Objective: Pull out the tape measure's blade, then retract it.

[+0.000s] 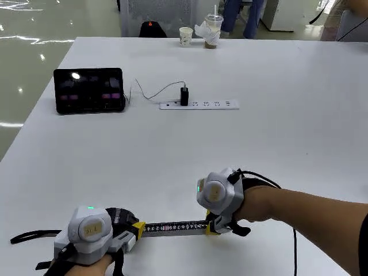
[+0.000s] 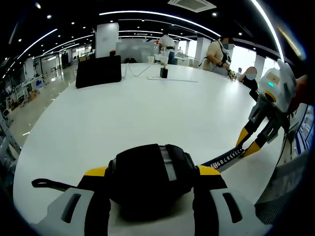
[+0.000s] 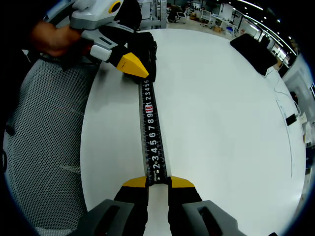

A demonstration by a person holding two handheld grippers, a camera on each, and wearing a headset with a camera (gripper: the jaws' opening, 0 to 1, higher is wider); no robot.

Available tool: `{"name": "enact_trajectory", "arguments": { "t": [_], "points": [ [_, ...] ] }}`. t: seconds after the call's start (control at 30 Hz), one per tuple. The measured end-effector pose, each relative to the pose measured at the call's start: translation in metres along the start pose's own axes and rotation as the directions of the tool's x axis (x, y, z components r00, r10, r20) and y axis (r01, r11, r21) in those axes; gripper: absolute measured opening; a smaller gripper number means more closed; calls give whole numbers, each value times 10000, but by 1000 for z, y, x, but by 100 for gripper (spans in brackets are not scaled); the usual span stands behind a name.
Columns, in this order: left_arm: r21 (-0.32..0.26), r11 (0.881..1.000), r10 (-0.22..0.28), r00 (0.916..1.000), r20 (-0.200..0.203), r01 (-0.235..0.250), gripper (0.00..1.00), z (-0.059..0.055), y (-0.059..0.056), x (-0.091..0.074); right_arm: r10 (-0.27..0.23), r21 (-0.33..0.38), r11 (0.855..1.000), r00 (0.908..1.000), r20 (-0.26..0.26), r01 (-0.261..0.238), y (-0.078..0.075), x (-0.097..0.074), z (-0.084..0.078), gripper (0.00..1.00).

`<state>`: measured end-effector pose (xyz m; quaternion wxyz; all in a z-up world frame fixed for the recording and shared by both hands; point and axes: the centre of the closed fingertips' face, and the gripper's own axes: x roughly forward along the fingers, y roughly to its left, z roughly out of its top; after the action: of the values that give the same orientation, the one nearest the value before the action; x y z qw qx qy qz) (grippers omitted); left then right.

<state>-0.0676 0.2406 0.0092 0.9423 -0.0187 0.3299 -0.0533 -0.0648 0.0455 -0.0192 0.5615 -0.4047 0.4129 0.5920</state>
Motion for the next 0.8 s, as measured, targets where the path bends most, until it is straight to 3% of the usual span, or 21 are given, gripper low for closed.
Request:
{"name": "enact_trajectory", "arguments": {
  "t": [0.8],
  "points": [
    [78, 9997, -228, 9997, -124, 229, 63, -1, -1, 1, 55, 92, 9999, 9999, 89, -56, 2, 3, 9, 11]
  ]
}}
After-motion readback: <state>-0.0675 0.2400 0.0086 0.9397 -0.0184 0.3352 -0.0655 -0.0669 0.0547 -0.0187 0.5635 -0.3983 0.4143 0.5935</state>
